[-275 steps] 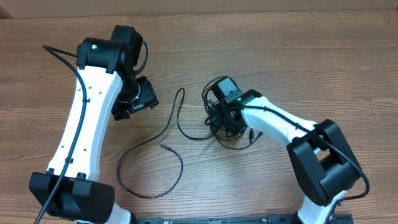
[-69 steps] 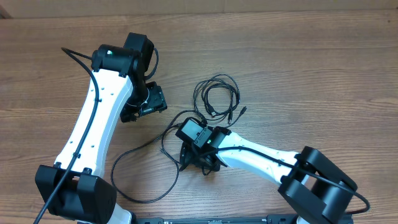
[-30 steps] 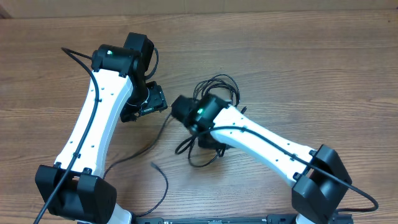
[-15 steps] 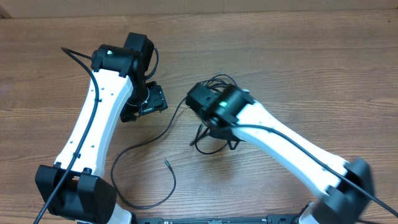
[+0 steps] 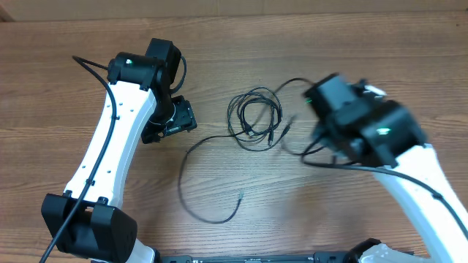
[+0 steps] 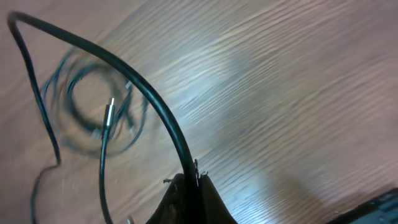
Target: Untangle cables
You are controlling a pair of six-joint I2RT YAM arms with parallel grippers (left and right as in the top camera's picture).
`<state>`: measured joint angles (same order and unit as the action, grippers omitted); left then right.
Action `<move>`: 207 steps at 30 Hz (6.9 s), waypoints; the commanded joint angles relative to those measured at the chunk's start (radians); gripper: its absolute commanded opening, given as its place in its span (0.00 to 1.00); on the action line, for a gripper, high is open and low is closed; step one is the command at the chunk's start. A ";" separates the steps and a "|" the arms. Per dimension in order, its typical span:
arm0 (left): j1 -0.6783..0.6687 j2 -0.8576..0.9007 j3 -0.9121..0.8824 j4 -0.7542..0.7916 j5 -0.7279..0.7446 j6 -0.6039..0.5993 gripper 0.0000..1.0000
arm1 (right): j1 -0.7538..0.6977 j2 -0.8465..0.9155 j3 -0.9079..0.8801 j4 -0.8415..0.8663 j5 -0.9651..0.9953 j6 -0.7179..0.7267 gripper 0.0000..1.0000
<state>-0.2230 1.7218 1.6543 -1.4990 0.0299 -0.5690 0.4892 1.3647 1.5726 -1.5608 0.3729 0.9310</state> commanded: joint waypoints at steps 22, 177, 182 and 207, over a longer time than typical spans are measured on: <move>-0.001 0.007 -0.005 -0.003 -0.003 0.016 0.74 | -0.767 -0.095 0.017 0.086 -0.184 -0.208 0.04; -0.001 0.007 -0.005 -0.008 -0.004 0.032 0.74 | -0.406 0.169 -0.126 0.395 -0.007 -0.356 0.04; -0.001 0.007 -0.005 -0.007 -0.004 0.031 0.74 | -0.635 0.177 -0.126 0.461 -0.066 -0.359 0.05; -0.001 0.007 -0.005 -0.006 -0.004 0.031 0.74 | -0.787 0.394 -0.151 0.417 -0.422 -0.502 1.00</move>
<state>-0.2230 1.7218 1.6531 -1.5036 0.0299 -0.5468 -0.3050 1.7401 1.4284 -1.1461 0.0311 0.4824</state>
